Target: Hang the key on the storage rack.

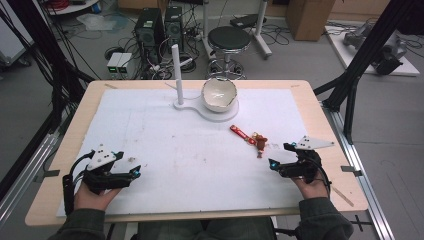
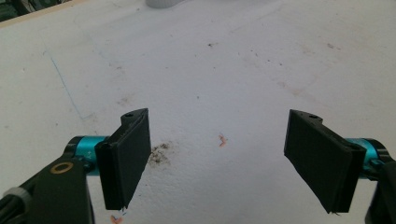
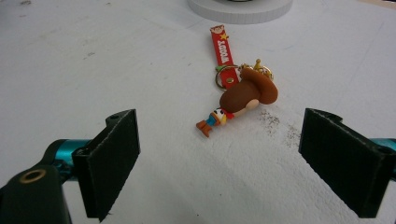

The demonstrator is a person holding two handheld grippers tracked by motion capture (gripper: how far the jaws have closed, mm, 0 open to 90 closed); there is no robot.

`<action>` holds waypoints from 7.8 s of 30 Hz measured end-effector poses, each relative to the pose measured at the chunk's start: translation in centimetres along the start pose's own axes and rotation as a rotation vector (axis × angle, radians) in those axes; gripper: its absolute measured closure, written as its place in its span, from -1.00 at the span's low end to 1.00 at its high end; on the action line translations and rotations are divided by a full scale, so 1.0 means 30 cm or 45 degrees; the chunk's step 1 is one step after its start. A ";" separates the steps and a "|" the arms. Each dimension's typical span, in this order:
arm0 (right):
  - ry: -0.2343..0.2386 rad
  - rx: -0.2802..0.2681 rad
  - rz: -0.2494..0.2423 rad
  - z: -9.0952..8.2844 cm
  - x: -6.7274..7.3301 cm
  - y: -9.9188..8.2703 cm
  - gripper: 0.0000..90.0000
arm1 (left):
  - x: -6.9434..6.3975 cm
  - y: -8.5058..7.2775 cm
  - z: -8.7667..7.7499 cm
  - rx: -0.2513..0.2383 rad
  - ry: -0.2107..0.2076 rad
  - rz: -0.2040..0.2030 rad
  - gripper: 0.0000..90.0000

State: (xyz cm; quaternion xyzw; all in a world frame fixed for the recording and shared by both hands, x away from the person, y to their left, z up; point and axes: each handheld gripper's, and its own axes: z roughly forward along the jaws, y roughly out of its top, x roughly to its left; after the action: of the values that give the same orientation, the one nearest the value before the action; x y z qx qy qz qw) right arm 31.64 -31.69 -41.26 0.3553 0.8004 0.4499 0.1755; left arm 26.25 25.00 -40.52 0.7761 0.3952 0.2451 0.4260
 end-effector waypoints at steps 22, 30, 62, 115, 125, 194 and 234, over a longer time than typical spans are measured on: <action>0.035 0.053 -0.004 0.034 -0.007 0.054 -0.74 | 0.002 -0.002 0.000 0.005 -0.002 -0.002 -0.48; 0.088 0.153 0.044 0.061 -0.028 0.119 -0.74 | -0.003 -0.001 0.000 0.000 -0.004 -0.008 -0.48; 0.095 0.275 0.011 0.231 -0.030 0.363 -0.50 | 0.008 -0.001 -0.007 -0.007 -0.004 -0.016 -0.48; -0.029 0.595 -0.068 0.538 -0.028 0.322 0.06 | 0.010 0.001 -0.001 -0.007 -0.013 -0.022 -0.48; -0.037 0.600 -0.038 0.563 -0.031 0.322 0.24 | 0.011 0.001 -0.001 -0.009 -0.013 -0.022 -0.48; 0.054 0.570 -0.030 0.575 -0.015 0.326 0.44 | 0.016 0.001 -0.003 -0.012 -0.016 -0.023 -0.48; 0.201 0.244 0.078 0.411 -0.055 0.400 0.67 | 0.015 0.004 -0.003 -0.010 -0.010 -0.020 -0.48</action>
State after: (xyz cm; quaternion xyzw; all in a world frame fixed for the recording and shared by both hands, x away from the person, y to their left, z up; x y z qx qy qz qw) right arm 45.10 -21.42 -37.76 0.3582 0.8398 0.4030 0.0633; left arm 26.48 25.37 -40.35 0.7722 0.3988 0.2402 0.4324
